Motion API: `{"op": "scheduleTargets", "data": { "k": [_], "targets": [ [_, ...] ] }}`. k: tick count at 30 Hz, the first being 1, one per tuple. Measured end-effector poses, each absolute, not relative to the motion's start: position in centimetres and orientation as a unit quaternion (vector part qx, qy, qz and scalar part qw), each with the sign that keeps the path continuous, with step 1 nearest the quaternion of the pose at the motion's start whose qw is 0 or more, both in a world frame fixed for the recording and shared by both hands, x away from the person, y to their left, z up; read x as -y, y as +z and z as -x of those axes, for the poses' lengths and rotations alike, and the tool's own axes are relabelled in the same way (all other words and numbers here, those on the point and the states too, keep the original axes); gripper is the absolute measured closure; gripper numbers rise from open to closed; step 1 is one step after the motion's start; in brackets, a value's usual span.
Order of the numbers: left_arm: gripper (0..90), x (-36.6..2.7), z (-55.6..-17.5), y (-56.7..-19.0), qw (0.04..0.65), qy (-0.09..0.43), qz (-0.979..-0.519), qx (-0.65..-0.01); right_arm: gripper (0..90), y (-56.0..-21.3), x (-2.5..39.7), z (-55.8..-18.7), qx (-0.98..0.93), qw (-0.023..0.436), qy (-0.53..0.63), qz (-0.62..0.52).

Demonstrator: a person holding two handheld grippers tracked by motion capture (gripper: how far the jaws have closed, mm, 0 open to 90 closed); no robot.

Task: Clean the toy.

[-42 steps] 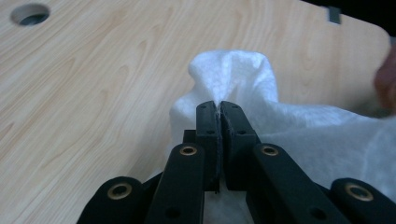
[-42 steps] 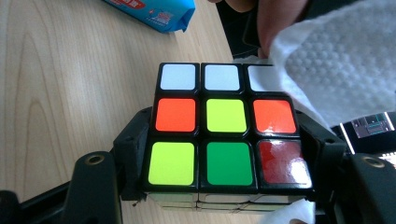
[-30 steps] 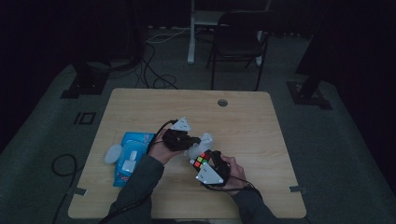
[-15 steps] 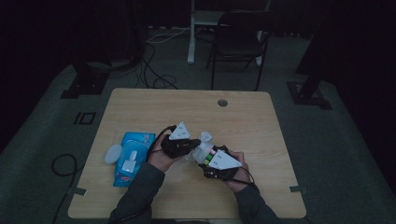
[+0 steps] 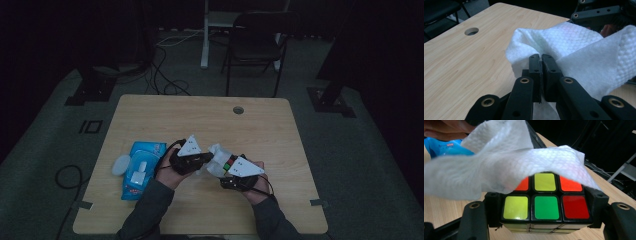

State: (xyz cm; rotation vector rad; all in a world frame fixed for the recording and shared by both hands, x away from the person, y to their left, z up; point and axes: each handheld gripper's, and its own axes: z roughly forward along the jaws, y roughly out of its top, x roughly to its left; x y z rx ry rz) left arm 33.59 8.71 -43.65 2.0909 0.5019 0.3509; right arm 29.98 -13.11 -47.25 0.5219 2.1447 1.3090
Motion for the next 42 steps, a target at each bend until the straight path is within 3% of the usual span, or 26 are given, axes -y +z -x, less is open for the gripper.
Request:
{"op": "scheduleTargets", "data": {
  "k": [12, 26, 42],
  "targets": [
    [86.7, -8.5, -34.7, -45.4, 0.44, 0.144, -0.857, -0.225, 33.9, -46.8, 13.4, -30.0, -0.795, 0.261, 0.51, -0.2],
    [86.4, -8.3, -33.7, -43.6, 0.466, 0.16, -0.845, -0.21, 33.9, -47.4, 13.1, -30.4, -0.803, 0.251, 0.5, -0.207],
    [86.5, -8.0, -35.3, -46.1, 0.433, 0.14, -0.86, -0.229, 33.8, -47.1, 13.3, -30.3, -0.801, 0.25, 0.502, -0.21]
  ]
}}
